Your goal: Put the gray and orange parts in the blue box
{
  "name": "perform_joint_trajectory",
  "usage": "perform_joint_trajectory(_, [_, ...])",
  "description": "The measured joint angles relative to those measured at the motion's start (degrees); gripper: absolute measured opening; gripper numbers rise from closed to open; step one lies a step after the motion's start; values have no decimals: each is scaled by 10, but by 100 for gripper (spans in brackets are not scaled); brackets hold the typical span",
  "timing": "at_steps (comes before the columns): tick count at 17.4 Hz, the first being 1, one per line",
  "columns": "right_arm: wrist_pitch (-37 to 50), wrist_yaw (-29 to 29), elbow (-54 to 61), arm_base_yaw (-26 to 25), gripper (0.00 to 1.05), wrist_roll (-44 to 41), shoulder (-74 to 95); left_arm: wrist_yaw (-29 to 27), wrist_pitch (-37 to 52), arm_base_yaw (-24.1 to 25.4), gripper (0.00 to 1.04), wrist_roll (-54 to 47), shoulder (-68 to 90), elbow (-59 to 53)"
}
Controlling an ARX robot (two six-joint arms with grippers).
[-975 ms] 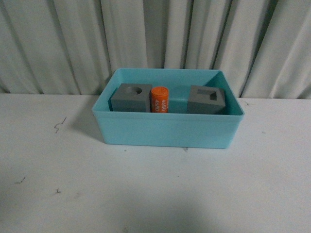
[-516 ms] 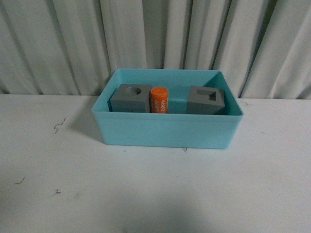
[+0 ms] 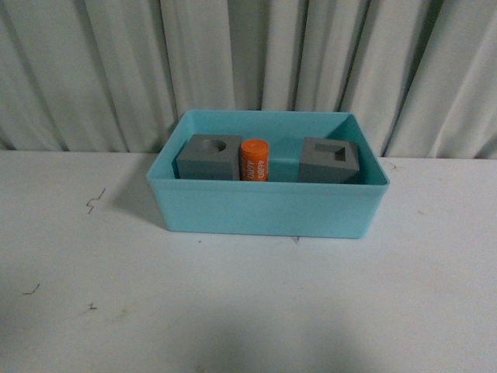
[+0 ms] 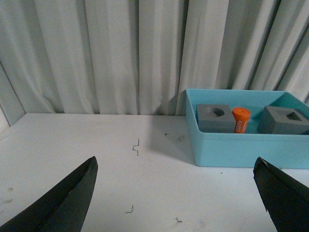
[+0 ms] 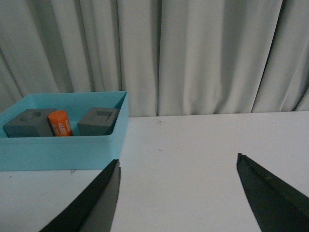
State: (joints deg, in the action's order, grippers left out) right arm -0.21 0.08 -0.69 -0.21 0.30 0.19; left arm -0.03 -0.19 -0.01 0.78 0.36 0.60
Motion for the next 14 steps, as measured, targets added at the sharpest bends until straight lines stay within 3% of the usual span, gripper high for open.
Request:
perform_joint_trajectory(2, [0,0,0,0,100,0,0,0,0,0,98,0,0,0])
perform_joint_trajectory(14, [0,0,0,0,98,0,0,0,0,0,98,0,0,0])
